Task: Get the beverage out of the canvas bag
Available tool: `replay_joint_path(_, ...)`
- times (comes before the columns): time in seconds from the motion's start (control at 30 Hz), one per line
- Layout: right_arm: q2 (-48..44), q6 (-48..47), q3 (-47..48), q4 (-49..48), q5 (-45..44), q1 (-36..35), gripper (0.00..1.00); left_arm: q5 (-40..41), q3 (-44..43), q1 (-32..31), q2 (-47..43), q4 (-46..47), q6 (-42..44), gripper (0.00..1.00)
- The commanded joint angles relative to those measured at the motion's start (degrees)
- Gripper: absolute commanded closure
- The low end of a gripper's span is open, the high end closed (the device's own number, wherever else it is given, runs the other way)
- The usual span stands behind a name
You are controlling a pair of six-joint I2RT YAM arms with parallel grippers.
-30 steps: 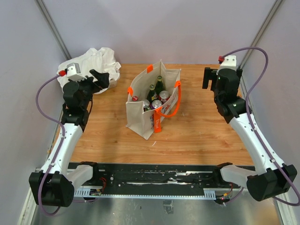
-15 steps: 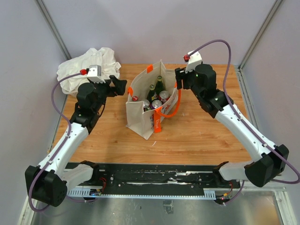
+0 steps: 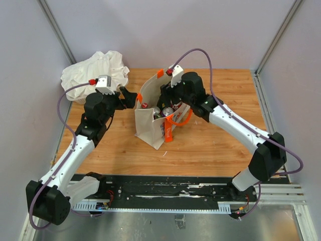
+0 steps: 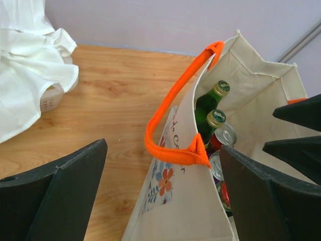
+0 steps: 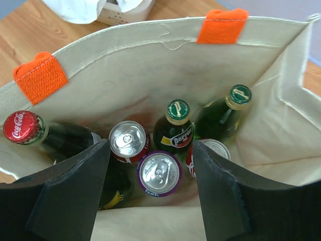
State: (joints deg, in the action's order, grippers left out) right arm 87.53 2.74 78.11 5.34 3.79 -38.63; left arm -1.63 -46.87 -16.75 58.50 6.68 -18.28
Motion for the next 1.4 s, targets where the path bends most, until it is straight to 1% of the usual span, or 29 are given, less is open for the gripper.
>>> replay_joint_path(0.0, 1.97, 1.41, 2.97, -1.57, 5.52, -2.22, 0.32, 0.47, 1.14, -0.58, -2.80, -1.33, -0.08, 0.00)
replay_joint_path(0.17, 2.63, 0.40, 3.10, -0.46, 8.86, -3.92, 0.28, 0.92, 1.17, -0.64, -2.89, -2.02, -0.35, 0.00)
replay_joint_path(0.37, 3.12, -0.37, 3.03, 1.76, 13.04, -5.54, 0.21, 1.57, 0.75, -0.59, -1.68, -2.02, 0.17, 0.00)
replay_joint_path(0.73, 4.63, -2.07, 3.24, 4.37, 13.46, -9.16, 0.17, 0.84, -0.06, -0.62, 0.36, -1.42, 0.38, 0.00)
replay_joint_path(0.9, 6.38, -1.77, 2.95, 1.61, 13.74, -9.75, 0.16, 0.61, 0.62, -0.60, -0.06, -1.41, -0.04, 0.00)
replay_joint_path(1.2, 10.39, -1.86, 2.73, -6.31, 7.78, -10.07, 0.17, -0.58, 1.56, -0.65, -2.32, -1.83, 0.03, 0.00)
replay_joint_path(1.37, 10.99, -0.81, 2.62, -9.72, 7.90, -10.06, 0.18, -1.69, 2.80, -0.64, -3.94, -0.03, -0.22, 0.00)
